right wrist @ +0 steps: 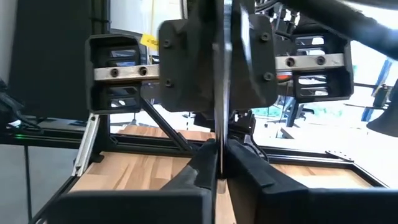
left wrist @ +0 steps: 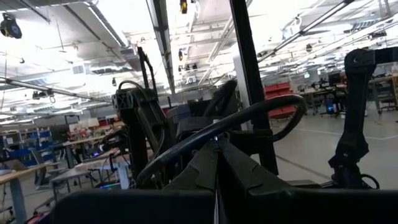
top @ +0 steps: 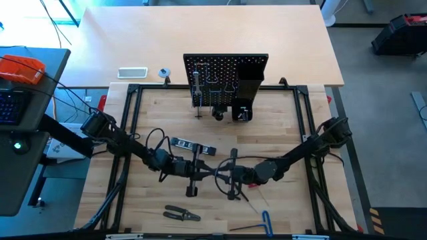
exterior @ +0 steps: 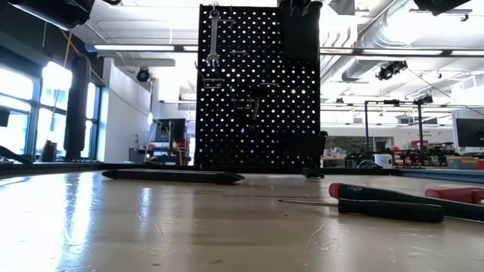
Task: Hang tools onto peg board
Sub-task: Hang the small wrench onto the peg board
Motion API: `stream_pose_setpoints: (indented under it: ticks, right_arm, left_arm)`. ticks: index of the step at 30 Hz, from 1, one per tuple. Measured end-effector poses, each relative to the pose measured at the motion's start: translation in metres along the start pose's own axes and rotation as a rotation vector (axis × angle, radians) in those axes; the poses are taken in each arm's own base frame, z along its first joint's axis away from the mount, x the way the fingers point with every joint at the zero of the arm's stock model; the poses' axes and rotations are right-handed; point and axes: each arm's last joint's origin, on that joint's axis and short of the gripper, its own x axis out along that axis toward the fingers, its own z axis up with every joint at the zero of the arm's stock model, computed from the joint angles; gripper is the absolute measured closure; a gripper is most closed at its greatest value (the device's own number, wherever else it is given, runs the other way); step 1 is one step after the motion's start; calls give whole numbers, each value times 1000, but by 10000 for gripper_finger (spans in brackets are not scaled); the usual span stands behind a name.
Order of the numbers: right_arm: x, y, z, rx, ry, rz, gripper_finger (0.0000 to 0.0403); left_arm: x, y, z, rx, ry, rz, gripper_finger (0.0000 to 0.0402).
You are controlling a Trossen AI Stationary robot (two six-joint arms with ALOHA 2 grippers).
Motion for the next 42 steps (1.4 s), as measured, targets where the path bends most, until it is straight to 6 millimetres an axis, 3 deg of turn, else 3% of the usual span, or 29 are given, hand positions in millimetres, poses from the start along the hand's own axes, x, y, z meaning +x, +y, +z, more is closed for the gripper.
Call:
stream_pose_setpoints:
  ticks: [11,21,33,42]
  right_arm:
    - [2,-3,0,3,-11,22,398]
    - [-6,10,-3,-20,42,2,399]
    - [-17,14,12,-50,65,-22,400]
    - [-14,-3,17,-23,104,-36,400]
  left_arm:
    - [0,-1,1,13,1,9,402]
    - [-3,-10,2,41,23,12,401]
    - [-9,-23,14,91,74,46,401]
    - [-20,-42,14,154,253,75,401]
